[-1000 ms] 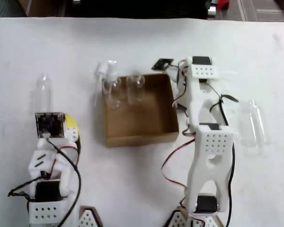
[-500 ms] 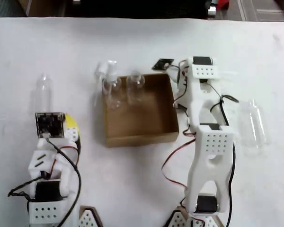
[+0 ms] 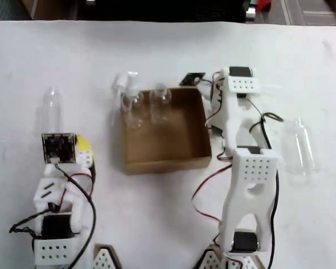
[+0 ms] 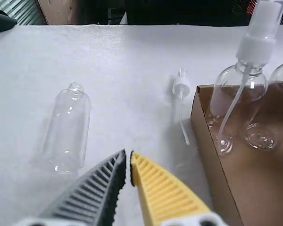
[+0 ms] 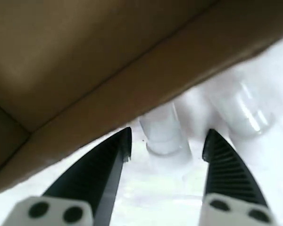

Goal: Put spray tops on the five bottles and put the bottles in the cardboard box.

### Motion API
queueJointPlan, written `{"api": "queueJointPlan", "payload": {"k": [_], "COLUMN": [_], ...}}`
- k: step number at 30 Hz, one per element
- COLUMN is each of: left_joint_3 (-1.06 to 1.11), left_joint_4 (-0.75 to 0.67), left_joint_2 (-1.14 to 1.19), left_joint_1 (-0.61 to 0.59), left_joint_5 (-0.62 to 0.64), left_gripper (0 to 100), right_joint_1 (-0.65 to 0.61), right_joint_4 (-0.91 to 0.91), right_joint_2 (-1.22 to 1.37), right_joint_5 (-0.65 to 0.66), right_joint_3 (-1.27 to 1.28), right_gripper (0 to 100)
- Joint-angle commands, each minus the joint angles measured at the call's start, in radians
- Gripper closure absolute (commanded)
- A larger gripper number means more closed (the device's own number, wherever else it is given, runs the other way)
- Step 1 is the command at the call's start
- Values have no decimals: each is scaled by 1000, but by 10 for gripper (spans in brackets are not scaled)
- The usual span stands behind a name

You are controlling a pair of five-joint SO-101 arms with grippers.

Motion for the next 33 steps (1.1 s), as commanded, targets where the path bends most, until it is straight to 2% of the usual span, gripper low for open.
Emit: {"api": "queueJointPlan", "payload": {"k": [1, 11, 17, 22, 27, 33], "left_joint_3": [-68, -58, -57, -55, -57, -57], "left_joint_4": [6, -2, 0, -2, -2, -2], "left_joint_2": [-4, -4, -4, -4, -4, -4], "left_joint_1": [18, 18, 18, 18, 18, 18], "left_joint_5": [3, 3, 3, 3, 3, 3], "left_gripper": [976, 976, 976, 976, 976, 976], "right_joint_1": [38, 71, 38, 39, 36, 28], "right_joint_4": [1, -18, -50, -50, -45, -48], "right_joint_2": [-27, 19, 51, 50, 45, 50], "right_joint_5": [12, 61, 61, 60, 60, 60], "right_joint_3": [-34, -41, -43, -43, -40, -41], "right_gripper": [769, 771, 902, 844, 843, 783]}}
